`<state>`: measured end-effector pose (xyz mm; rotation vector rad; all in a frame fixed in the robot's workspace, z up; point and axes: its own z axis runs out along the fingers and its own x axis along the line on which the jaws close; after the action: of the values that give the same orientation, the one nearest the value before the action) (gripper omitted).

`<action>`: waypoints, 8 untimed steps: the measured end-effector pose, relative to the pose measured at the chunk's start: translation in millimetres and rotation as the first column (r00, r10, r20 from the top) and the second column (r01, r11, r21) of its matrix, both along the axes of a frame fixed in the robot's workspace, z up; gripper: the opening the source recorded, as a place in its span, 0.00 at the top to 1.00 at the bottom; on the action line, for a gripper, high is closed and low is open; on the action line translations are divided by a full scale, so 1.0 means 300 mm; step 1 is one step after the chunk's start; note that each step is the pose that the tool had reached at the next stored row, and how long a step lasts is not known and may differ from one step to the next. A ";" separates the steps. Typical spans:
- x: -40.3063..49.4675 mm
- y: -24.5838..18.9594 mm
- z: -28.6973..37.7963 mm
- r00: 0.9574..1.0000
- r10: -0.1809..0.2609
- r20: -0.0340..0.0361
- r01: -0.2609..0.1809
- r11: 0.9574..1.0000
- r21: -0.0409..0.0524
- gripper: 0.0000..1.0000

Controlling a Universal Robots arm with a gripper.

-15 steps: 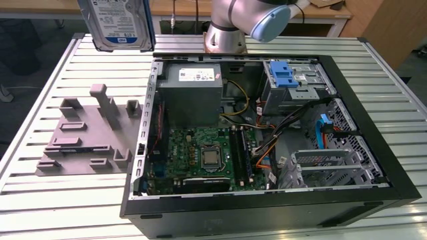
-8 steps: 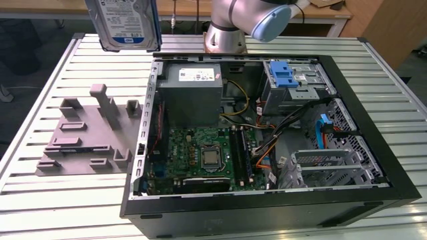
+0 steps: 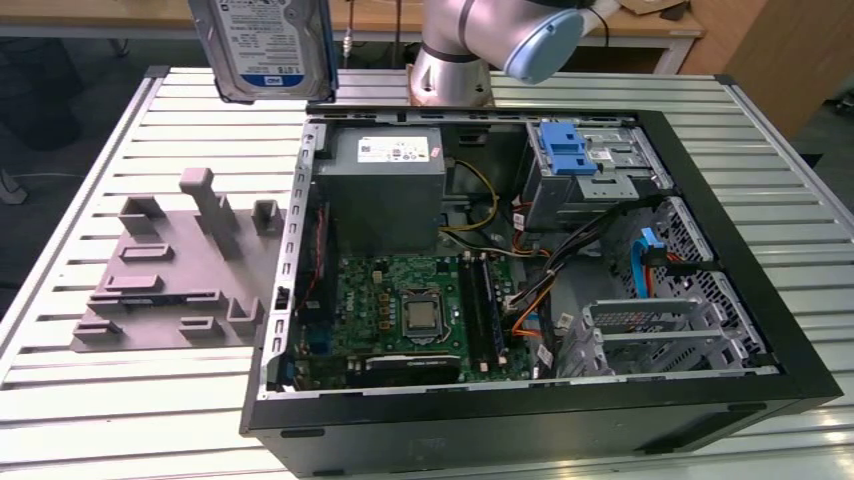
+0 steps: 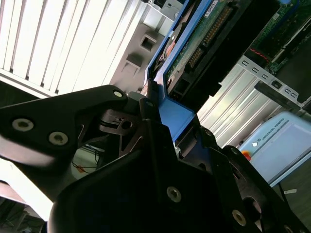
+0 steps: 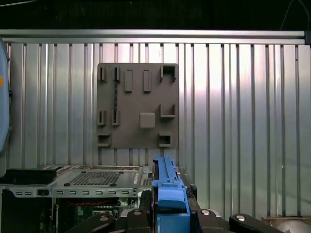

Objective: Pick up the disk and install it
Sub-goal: 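Pick up the disk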

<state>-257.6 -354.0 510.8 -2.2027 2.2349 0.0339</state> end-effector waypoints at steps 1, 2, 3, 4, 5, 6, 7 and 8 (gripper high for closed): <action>0.005 0.000 0.000 1.000 0.000 0.000 0.000 1.000 0.000 0.64; 0.010 0.000 0.000 1.000 0.000 0.000 0.000 1.000 0.000 0.64; 0.014 0.000 0.000 1.000 0.000 0.000 0.000 1.000 0.000 0.64; 0.019 0.000 0.000 1.000 0.000 0.000 0.000 1.000 0.000 0.64; 0.023 0.000 0.000 1.000 0.000 0.000 0.000 1.000 0.000 0.64; 0.028 0.000 0.000 1.000 0.000 0.000 0.000 1.000 0.000 0.64; 0.032 0.000 0.000 1.000 0.000 0.000 0.000 1.000 0.000 0.64; 0.036 0.000 0.000 1.000 0.000 0.000 0.000 1.000 0.000 0.64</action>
<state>-246.8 -354.0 510.7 -2.2026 2.2349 0.0340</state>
